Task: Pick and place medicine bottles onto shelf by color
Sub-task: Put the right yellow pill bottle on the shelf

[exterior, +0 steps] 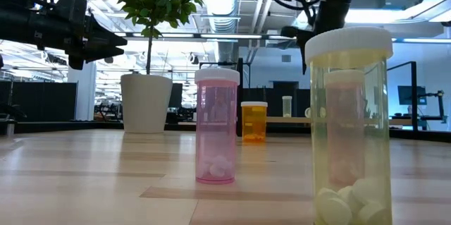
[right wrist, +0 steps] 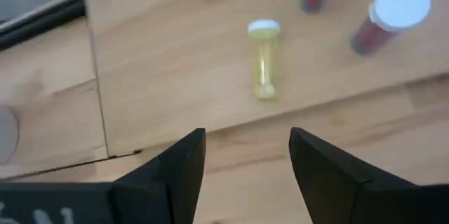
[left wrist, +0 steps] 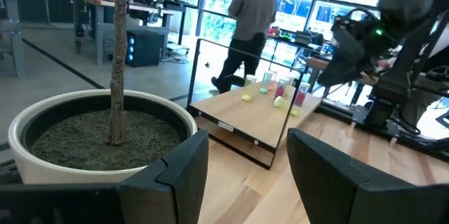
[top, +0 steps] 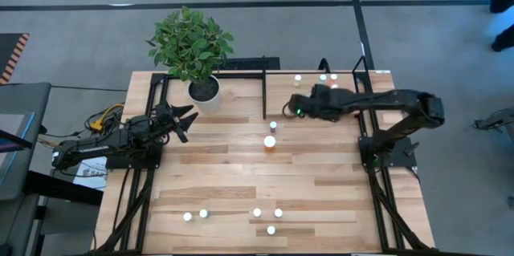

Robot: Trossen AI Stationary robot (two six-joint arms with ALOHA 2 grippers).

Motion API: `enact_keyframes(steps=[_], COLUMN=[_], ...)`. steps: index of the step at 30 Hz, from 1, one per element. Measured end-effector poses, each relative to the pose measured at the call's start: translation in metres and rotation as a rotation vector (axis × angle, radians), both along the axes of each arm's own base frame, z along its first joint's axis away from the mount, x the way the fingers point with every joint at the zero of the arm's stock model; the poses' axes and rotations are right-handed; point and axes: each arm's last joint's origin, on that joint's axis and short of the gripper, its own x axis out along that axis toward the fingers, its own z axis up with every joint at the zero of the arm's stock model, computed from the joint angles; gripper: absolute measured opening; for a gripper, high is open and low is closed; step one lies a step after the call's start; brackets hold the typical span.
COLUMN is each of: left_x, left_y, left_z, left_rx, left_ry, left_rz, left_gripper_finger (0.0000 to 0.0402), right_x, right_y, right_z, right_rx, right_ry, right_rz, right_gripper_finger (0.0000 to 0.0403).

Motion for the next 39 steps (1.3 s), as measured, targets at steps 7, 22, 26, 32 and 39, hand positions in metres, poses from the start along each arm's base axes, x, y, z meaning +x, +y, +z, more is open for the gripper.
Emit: enact_keyframes(steps=[7,22,26,32,39], left_x=[0.0,0.0,0.0,0.0,0.0], left_y=[0.0,0.0,0.0,0.0,0.0], left_z=[0.0,0.0,0.0,0.0,0.0], left_rx=[0.0,0.0,0.0,0.0,0.0], left_ry=[0.0,0.0,0.0,0.0,0.0], left_rz=[0.0,0.0,0.0,0.0,0.0], left_gripper_finger=[0.0181,0.0181,0.0181,0.0181,0.0181], right_x=[-0.011,0.006,0.014,0.021,0.008], right_y=[-0.037,-0.077,-0.087,-0.096,-0.104], right_z=[-0.003,-0.026,-0.036,-0.044,-0.046], right_rx=[0.22,0.252,0.27,0.281,0.318], right_ry=[-0.067,0.069,0.101,0.118,0.175], right_rz=[-0.084,-0.033,-0.053,-0.071,-0.117], right_gripper_finger=[0.0229,0.0229,0.0229,0.0229,0.0229])
